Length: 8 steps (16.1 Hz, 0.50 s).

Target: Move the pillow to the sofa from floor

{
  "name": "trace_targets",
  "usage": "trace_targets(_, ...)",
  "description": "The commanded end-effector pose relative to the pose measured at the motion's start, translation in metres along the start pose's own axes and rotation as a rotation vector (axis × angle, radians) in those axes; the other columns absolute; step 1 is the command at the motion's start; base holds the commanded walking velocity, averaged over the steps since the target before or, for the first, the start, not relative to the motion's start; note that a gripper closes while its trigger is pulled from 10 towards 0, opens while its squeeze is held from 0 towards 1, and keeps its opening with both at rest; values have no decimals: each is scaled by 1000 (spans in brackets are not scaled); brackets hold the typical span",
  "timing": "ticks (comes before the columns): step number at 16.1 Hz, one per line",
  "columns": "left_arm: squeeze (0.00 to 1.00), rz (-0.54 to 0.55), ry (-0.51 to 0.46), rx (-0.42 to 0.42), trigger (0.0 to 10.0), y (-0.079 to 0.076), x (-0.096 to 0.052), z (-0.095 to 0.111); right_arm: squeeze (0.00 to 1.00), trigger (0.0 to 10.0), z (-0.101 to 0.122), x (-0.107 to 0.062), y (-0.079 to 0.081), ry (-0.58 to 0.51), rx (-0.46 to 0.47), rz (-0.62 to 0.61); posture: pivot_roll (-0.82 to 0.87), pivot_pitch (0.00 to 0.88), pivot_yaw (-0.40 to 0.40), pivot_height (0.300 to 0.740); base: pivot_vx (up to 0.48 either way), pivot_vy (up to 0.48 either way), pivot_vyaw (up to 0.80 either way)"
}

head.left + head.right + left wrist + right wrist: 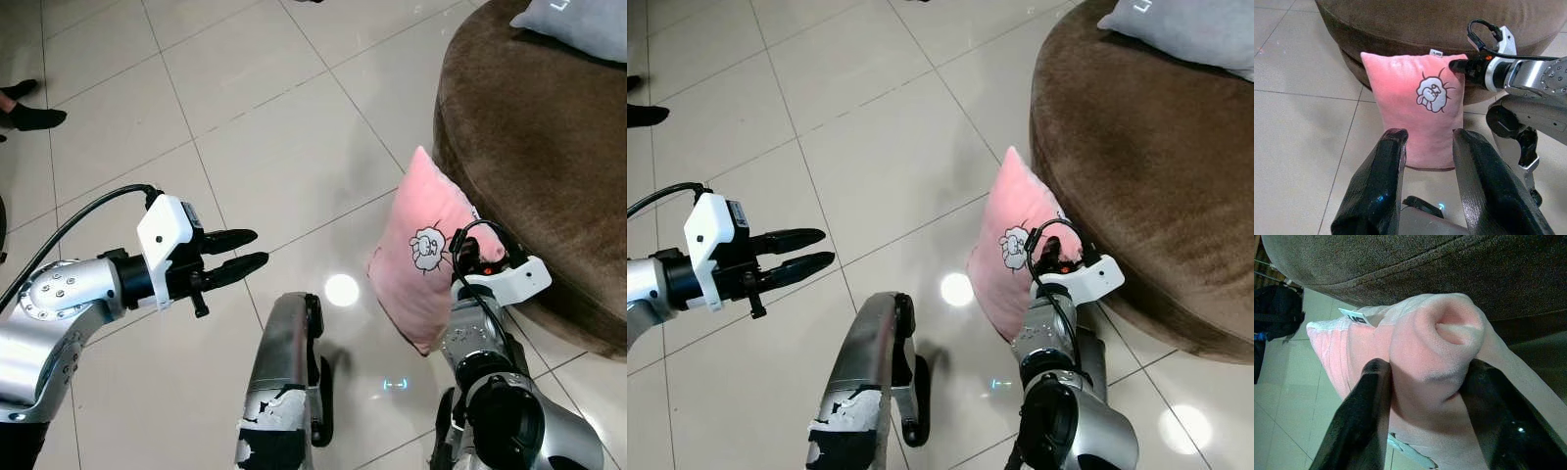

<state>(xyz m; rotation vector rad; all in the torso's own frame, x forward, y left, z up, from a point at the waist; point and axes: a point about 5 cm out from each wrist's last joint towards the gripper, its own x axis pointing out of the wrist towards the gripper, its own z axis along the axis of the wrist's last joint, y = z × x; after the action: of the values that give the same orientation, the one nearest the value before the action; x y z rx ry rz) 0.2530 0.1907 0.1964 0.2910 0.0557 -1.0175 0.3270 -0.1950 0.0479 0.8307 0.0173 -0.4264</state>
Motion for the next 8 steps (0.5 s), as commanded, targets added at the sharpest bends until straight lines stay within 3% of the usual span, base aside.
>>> trace_targets(1, 0, -6, 21, -1, 10000, -4, 0, -2, 0, 0, -12, -7, -5, 37, -2, -21, 429, 324, 237, 546, 0, 0, 0)
trace_targets(8, 0, -3, 29, -1, 10000, 0, -3, 0, 0, 0, -13, -8, -6, 39, 0, -22, 433, 322, 242, 546, 0, 0, 0)
